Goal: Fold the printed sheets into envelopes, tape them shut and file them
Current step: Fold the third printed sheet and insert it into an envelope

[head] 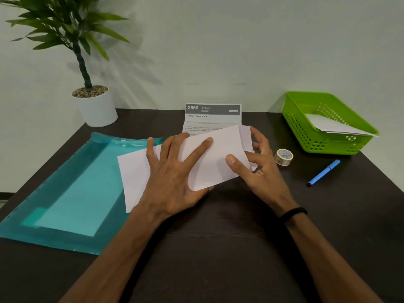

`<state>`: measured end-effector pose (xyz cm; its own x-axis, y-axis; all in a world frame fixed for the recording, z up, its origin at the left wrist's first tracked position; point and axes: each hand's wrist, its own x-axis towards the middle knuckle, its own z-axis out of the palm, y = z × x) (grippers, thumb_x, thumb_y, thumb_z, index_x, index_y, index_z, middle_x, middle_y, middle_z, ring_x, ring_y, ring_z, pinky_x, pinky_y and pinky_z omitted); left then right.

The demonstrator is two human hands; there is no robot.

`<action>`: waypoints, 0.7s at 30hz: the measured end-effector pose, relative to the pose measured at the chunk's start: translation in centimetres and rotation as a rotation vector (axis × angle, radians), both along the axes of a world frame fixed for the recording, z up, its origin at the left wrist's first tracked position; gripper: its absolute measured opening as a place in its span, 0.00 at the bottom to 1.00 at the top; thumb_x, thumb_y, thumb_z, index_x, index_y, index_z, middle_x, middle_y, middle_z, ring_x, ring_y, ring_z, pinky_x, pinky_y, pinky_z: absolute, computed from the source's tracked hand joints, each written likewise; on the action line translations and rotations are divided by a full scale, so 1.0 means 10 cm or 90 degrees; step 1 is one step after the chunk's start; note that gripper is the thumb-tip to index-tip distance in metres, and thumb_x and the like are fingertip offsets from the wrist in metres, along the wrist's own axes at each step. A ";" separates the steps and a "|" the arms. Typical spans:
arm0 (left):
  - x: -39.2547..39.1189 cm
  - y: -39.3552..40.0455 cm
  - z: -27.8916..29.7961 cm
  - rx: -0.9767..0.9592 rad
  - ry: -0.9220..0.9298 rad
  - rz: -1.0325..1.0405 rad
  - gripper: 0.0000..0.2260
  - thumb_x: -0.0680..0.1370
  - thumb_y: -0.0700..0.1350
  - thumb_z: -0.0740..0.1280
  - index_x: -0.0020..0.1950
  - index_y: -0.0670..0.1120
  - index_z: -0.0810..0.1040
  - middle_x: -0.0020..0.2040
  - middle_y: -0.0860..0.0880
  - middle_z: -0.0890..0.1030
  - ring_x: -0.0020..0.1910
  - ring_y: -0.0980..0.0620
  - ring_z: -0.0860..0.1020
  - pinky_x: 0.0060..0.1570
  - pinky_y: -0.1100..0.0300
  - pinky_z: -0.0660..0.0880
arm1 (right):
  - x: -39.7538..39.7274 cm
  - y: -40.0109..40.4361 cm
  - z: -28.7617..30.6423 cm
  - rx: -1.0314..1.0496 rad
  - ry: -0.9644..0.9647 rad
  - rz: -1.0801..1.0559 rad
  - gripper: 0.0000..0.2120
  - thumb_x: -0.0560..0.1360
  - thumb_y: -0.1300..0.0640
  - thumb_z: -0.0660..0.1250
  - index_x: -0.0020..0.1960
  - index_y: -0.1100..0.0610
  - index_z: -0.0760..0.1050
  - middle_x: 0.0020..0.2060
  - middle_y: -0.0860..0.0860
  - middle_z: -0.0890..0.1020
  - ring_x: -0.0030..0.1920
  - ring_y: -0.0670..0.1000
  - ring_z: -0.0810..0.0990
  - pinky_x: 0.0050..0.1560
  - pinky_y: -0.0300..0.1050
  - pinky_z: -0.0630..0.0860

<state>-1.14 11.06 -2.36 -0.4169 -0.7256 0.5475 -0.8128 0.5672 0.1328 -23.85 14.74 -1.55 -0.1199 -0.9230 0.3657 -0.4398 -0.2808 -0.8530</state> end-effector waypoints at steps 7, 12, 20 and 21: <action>0.00 -0.02 -0.03 0.004 -0.002 0.004 0.44 0.71 0.74 0.64 0.83 0.62 0.55 0.80 0.45 0.62 0.78 0.42 0.62 0.76 0.27 0.45 | -0.02 0.01 0.02 0.024 0.029 0.012 0.21 0.70 0.29 0.72 0.57 0.39 0.85 0.79 0.35 0.59 0.78 0.47 0.61 0.67 0.46 0.72; -0.02 -0.01 -0.01 0.021 0.018 0.011 0.45 0.70 0.75 0.64 0.83 0.62 0.54 0.80 0.46 0.61 0.78 0.42 0.61 0.77 0.29 0.45 | -0.04 0.01 0.02 0.021 -0.022 -0.030 0.22 0.71 0.37 0.77 0.63 0.41 0.83 0.76 0.41 0.70 0.74 0.41 0.69 0.69 0.49 0.76; -0.06 0.06 0.01 0.047 0.048 -0.012 0.50 0.65 0.83 0.62 0.81 0.61 0.58 0.79 0.48 0.63 0.75 0.45 0.63 0.78 0.39 0.56 | -0.07 -0.02 -0.02 -0.020 -0.136 -0.043 0.38 0.76 0.55 0.79 0.79 0.38 0.65 0.71 0.38 0.76 0.69 0.43 0.77 0.65 0.52 0.81; -0.07 0.08 0.01 0.062 0.062 -0.011 0.50 0.65 0.84 0.61 0.81 0.61 0.59 0.78 0.49 0.64 0.74 0.47 0.64 0.76 0.41 0.59 | -0.08 -0.03 -0.03 -0.014 -0.165 -0.046 0.40 0.76 0.57 0.79 0.79 0.38 0.64 0.70 0.42 0.79 0.66 0.44 0.80 0.63 0.51 0.82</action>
